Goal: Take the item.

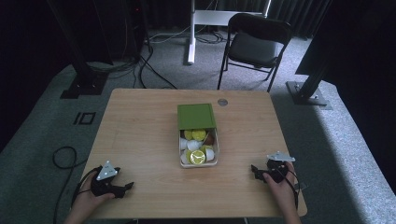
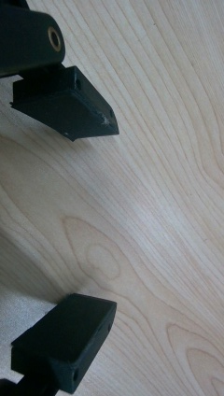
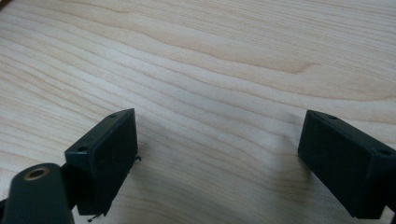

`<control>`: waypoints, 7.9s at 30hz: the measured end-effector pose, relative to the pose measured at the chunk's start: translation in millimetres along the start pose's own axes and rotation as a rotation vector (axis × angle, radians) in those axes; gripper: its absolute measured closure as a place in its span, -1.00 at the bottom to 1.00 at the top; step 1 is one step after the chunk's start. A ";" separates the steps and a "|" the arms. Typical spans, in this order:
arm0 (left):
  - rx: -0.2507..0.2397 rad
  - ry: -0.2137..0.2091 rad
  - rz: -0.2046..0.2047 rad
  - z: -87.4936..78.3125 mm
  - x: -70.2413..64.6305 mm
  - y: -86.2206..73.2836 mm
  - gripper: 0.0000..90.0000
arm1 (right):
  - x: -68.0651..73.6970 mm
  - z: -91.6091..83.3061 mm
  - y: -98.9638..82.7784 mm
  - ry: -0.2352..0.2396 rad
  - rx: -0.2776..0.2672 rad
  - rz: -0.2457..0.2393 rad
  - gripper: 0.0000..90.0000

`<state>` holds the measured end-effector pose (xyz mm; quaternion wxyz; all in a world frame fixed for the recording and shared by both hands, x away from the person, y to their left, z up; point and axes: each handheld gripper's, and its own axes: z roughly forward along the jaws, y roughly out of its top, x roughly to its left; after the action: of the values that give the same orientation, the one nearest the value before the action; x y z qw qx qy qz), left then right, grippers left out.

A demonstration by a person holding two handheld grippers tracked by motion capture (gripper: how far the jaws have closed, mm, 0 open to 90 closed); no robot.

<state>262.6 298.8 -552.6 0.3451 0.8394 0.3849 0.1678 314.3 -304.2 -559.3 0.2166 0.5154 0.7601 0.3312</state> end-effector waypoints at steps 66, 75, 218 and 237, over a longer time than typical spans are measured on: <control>-0.175 -0.118 0.108 8.6 -57.5 150.3 -0.77 | 0.2 0.0 0.1 0.000 0.001 0.001 -0.74; -0.204 -0.134 0.133 10.2 -66.9 170.7 -0.77 | 0.2 0.0 0.1 0.000 0.001 0.001 -0.74; -0.191 0.090 0.288 -7.1 -80.6 200.8 -0.13 | 0.2 0.0 0.1 0.000 0.001 0.002 -0.74; -0.201 0.212 0.071 5.0 -32.9 141.6 -0.13 | 0.1 0.0 0.1 -0.001 0.000 0.000 -0.74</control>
<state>319.1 205.6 -456.3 0.3788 0.7910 0.3708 0.3055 314.3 -304.1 -559.3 0.2167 0.5156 0.7601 0.3309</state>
